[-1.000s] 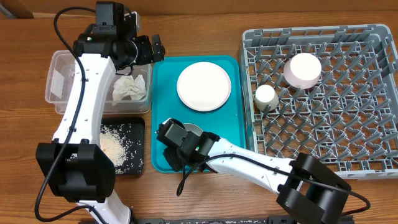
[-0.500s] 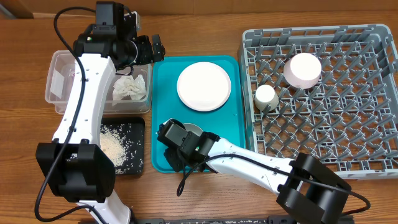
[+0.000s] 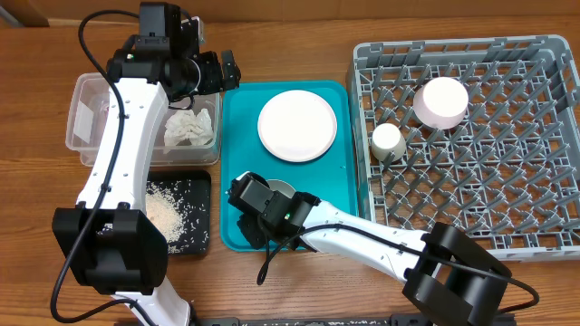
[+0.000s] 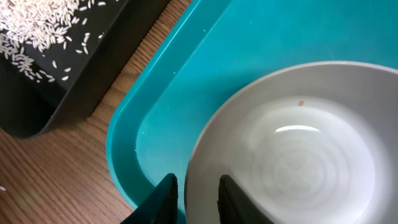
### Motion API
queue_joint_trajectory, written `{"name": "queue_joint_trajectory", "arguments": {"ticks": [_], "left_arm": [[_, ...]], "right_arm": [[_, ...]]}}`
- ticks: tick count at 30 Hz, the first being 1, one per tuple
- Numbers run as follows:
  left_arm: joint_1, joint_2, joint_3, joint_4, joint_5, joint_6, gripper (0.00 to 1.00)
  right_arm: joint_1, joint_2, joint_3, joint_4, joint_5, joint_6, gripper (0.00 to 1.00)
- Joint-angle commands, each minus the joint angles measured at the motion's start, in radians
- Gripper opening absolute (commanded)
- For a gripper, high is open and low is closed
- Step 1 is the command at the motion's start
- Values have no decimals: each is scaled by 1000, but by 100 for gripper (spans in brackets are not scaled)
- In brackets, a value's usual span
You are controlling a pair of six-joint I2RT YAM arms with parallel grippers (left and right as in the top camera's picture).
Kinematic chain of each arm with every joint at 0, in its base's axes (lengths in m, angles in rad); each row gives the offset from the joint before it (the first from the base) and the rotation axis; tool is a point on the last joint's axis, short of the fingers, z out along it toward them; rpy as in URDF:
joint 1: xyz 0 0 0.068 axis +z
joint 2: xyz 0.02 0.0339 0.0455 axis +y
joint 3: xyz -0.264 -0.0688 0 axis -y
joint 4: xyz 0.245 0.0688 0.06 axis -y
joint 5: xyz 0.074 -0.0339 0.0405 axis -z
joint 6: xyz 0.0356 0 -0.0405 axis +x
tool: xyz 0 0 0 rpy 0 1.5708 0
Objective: Sort waste into correct bins and load items into the dishwasher
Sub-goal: 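Grasp the rim of the small white bowl with the right gripper, then carry the small bowl into the rack's right side and set it down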
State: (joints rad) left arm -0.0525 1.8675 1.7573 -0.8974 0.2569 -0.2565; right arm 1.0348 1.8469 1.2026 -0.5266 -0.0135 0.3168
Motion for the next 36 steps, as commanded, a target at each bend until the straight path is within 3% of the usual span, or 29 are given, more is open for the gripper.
{"name": "queue_joint_trajectory", "arguments": {"ticks": [1,14,20,23,24,25,36], "left_arm": [[-2,-24,18,0,-3,-6,100],[-2,-24,18,0,-3,-6,100],[-2,-24,18,0,-3,-6,100],[-2,-24,18,1,-3,-6,100],[-2,-24,18,1,-3,-6,100],[-2,-24,18,0,-3,-6,100],[-2,-24,18,0,-3,-6,100]], "right_arm": [[-2,13,-7,-3,11,2,25],[-2,16,-33,20,11,2,25],[-2,16,-28,24,11,2,12],[-2,16,-14,15,11,2,11],[-2,15,-4,3,11,2,10],[-2,11,20,-22,11,2,4],[-39,-176,186,-307,11,23,4]]}}
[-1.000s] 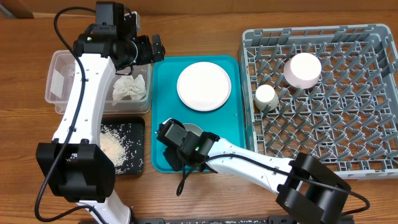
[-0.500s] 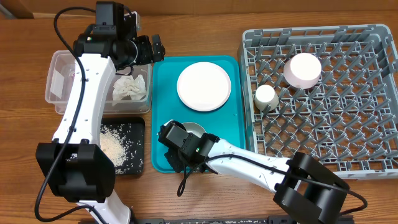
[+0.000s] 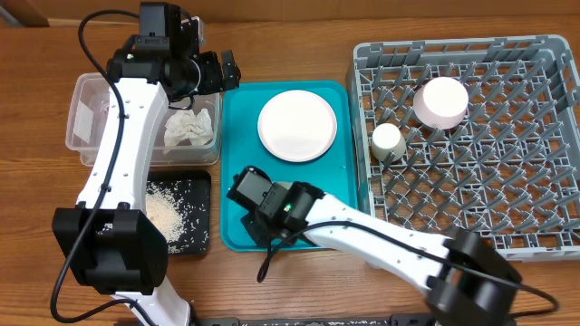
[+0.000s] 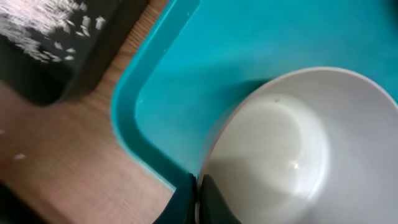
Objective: Sort waste into correct bins and load items into the dishwasher
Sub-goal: 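Carry the small bowl into the rack's right side and set it down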
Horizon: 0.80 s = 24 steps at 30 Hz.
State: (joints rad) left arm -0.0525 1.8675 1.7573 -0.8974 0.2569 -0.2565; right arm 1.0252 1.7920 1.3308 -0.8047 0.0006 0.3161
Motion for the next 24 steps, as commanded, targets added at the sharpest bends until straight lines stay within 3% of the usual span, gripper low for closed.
{"name": "queue_joint_trajectory", "arguments": {"ticks": [1,8,14,24], "left_arm": [[-2,-24,18,0,-3,-6,100],[-2,-24,18,0,-3,-6,100],[-2,-24,18,0,-3,-6,100],[-2,-24,18,0,-3,-6,100]], "right_arm": [[-42,-156,58,-44,-3,39,4],[-203,-343,58,-167,-129,72,4],[-518,-453,58,-220,-446,-65,4],[-1184,-439,2,-285,-953,-370,4]]}}
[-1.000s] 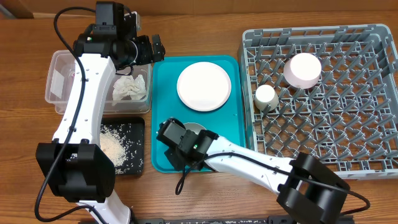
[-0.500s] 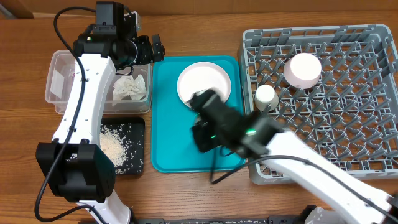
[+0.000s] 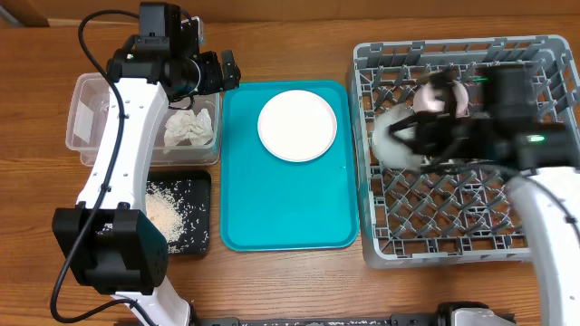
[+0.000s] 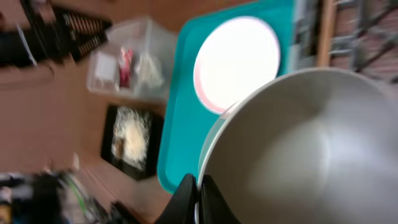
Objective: Sort waste into correct bins and load items into the dishwasher
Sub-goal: 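Carry the small bowl into the rack's right side and set it down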
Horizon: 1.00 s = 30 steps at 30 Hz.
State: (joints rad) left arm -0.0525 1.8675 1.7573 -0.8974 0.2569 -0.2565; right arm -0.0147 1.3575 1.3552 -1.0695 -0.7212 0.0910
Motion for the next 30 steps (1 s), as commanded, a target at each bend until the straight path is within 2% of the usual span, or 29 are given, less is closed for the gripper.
{"name": "queue_joint_trajectory", "arguments": {"ticks": [1,4,5,9,18,30], "left_arm": [[-2,-24,18,0,-3,-6,100],[-2,-24,18,0,-3,-6,100],[-2,-24,18,1,-3,-6,100],[-2,-24,18,1,-3,-6,100],[-2,-24,18,0,-3,-6,100],[-2,-24,18,0,-3,-6,100]], "right_arm": [[-198,6,-28,-32,-260,-174,4],[-321,57,-32,-67,-352,-257,4],[-377,106,-40,-70,-451,-306,4],[-429,216,-45,-69,-588,-380,4],[-447,426,-45,-61,-649,-418,4],[-504,446,-45,-74,-576,-393,4]]}}
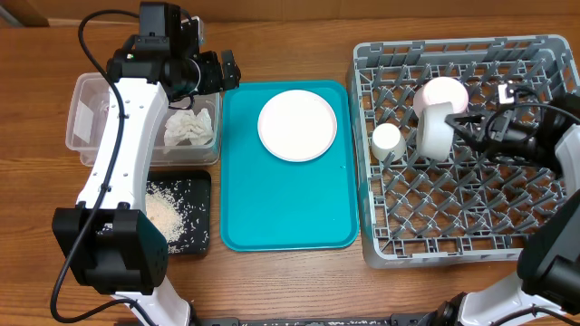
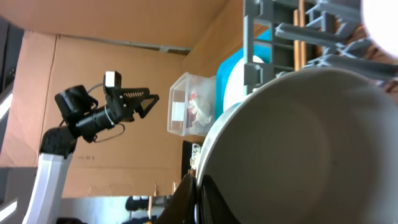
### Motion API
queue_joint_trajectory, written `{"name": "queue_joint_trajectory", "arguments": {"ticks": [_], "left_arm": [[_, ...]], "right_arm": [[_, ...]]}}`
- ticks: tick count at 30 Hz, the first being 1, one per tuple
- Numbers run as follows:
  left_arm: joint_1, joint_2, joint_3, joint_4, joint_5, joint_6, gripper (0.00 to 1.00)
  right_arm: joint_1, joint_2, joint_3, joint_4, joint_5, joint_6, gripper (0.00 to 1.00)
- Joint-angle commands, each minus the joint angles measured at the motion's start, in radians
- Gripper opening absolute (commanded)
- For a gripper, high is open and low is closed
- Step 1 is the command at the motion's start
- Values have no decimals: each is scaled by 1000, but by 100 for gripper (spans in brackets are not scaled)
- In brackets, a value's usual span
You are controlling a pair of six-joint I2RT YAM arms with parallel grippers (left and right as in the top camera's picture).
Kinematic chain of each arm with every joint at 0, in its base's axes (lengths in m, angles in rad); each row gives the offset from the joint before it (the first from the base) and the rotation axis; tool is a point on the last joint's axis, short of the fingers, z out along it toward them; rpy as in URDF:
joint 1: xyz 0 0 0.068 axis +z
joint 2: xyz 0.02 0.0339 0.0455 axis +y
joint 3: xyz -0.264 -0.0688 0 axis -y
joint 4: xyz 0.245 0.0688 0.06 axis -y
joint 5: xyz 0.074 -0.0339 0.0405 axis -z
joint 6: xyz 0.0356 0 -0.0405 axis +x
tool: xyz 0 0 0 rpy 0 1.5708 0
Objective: Sort waste into correct bins and load items into the dishwasher
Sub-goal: 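Carry the small bowl into the rack's right side and set it down, then release the bowl and move the right gripper to the white plate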
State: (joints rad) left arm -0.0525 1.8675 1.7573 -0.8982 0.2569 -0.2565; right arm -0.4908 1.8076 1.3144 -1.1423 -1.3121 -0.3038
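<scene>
My right gripper (image 1: 453, 129) is shut on the rim of a white bowl (image 1: 432, 132), holding it on its side over the grey dish rack (image 1: 471, 226), just below a pink bowl (image 1: 444, 92). The right wrist view is largely filled by the bowl (image 2: 311, 137), with my right gripper (image 2: 198, 196) pinching its rim at the bottom edge. A white cup (image 1: 388, 140) stands in the rack's left part. On the teal tray (image 1: 290, 208) lies a white plate (image 1: 296, 125). My left gripper (image 1: 221, 71) hangs open beside the clear bin (image 1: 91, 127), holding nothing.
The clear bin holds crumpled tissue (image 1: 189, 129). A black tray (image 1: 190, 226) with spilled rice sits at the front left. The left arm (image 2: 93, 118) shows far off in the right wrist view before a cardboard wall. Rack tines (image 2: 273, 28) stand close above the bowl.
My right gripper, with the bowl in it, has moved right from the rack's left edge, and the bowl now stands on its side below the pink bowl. The left arm has not moved.
My right gripper's jaws stood open around the bowl's rim at the tray's front left corner. Then it was shut on the rim there. Then it held the bowl above the rack's left side, and now deeper over the rack. The left arm stayed still throughout.
</scene>
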Motion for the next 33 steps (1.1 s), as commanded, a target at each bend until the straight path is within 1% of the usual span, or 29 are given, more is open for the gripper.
{"name": "queue_joint_trajectory", "arguments": {"ticks": [1,8,13,20,22,24,25,27,30,33], "left_arm": [[-2,-24,18,1,-3,-6,100],[0,-24,18,1,-3,-6,100],[-2,-24,18,1,-3,-6,100],[-2,-24,18,1,-3,-6,100],[-2,-24,18,2,-3,-6,100],[-2,-24,18,1,-3,-6,100],[-2,-24,18,2,-3,-6,100],[-2,-24,18,1,-3,-6,100],[-2,-24,18,1,-3,-6,100],[-2,-24,18,1,-3,-6,100]], "right_arm": [[-35,-5,-5,-1,31,20,4],[-78,-5,-5,-1,96,74,4],[-107,-5,-5,5,161,74,4],[-164,-5,-5,78,228,152,8],[-174,-5,-5,93,252,156,11],[-178,-5,-5,103,282,168,25],[-178,-5,-5,111,300,177,29],[-178,-5,-5,121,325,179,44],[-179,-5,-4,149,328,222,51],[-183,-5,1,199,329,370,52]]}}
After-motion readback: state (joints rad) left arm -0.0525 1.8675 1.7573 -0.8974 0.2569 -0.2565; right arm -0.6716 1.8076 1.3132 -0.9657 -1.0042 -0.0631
